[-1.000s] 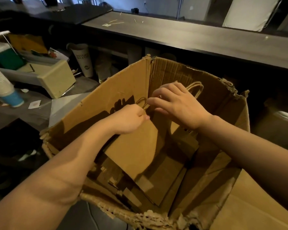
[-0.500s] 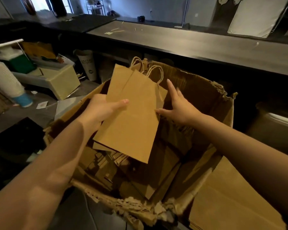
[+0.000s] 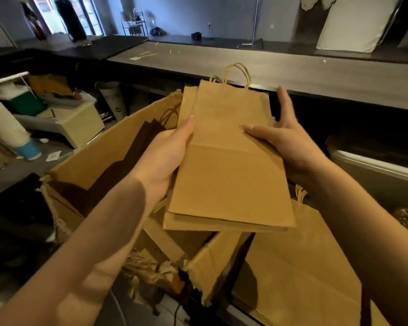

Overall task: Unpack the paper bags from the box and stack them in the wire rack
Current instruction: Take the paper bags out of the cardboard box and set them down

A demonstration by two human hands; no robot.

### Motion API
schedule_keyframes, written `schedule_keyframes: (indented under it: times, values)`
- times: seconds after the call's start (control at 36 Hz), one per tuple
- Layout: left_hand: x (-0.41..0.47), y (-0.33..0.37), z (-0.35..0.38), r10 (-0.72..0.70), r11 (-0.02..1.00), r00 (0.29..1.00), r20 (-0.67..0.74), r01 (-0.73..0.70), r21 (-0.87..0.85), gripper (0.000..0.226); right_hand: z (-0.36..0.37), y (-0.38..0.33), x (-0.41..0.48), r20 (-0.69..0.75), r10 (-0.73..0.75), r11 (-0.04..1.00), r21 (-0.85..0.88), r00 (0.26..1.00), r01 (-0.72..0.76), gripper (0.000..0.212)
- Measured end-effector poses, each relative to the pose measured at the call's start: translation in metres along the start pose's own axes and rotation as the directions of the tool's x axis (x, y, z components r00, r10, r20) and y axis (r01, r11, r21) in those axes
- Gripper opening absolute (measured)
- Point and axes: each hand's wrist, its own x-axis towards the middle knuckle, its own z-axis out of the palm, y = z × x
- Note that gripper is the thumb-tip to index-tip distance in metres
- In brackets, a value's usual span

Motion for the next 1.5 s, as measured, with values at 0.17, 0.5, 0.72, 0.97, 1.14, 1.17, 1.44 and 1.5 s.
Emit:
schedule_keyframes:
  times: [0.17, 0.5, 0.72, 0.97, 1.14, 1.17, 1.44, 1.5]
  values:
    - [-0.019, -0.005, 0.070, 0.119, 0.993, 0.987, 0.104, -0.116, -0.035, 0.036, -0.058, 0.019, -0.033, -0.138, -0.043, 0.997, 0.054, 0.990, 0.051, 0.093]
    - [-0.042, -0.090, 0.192, 0.171, 0.969, 0.941, 0.290, -0.215, 0.125, 0.011, -0.156, 0.099, -0.134, -0.406, 0.178, 0.984, 0.098, 0.896, -0.151, 0.102]
    - [-0.060, -0.158, 0.224, -0.046, 0.976, 0.964, 0.263, -0.013, 0.219, 0.009, -0.160, 0.142, -0.226, -0.360, 0.510, 0.855, 0.114, 0.781, -0.505, 0.097]
    - [-0.063, -0.164, 0.249, -0.109, 0.960, 0.905, 0.411, -0.011, 0.278, 0.017, -0.176, 0.160, -0.267, -0.506, 0.584, 0.810, 0.309, 0.634, -0.499, 0.048]
    - [-0.056, -0.159, 0.250, -0.104, 0.952, 0.898, 0.428, -0.035, 0.305, 0.012, -0.199, 0.154, -0.263, -0.702, 0.404, 0.908, 0.231, 0.586, -0.350, 0.041]
    - [-0.054, -0.158, 0.249, -0.102, 0.951, 0.901, 0.422, -0.035, 0.306, 0.010, -0.202, 0.154, -0.262, -0.728, 0.381, 0.917, 0.217, 0.570, -0.336, 0.041]
    - [-0.039, -0.158, 0.226, -0.138, 0.957, 0.952, 0.273, 0.058, 0.283, 0.010, -0.191, 0.196, -0.261, -0.857, 0.021, 0.850, -0.256, 0.514, -0.461, 0.046]
    - [-0.037, -0.154, 0.224, -0.171, 0.965, 0.951, 0.256, 0.110, 0.236, 0.008, -0.189, 0.202, -0.261, -0.854, -0.012, 0.805, -0.317, 0.520, -0.502, 0.046]
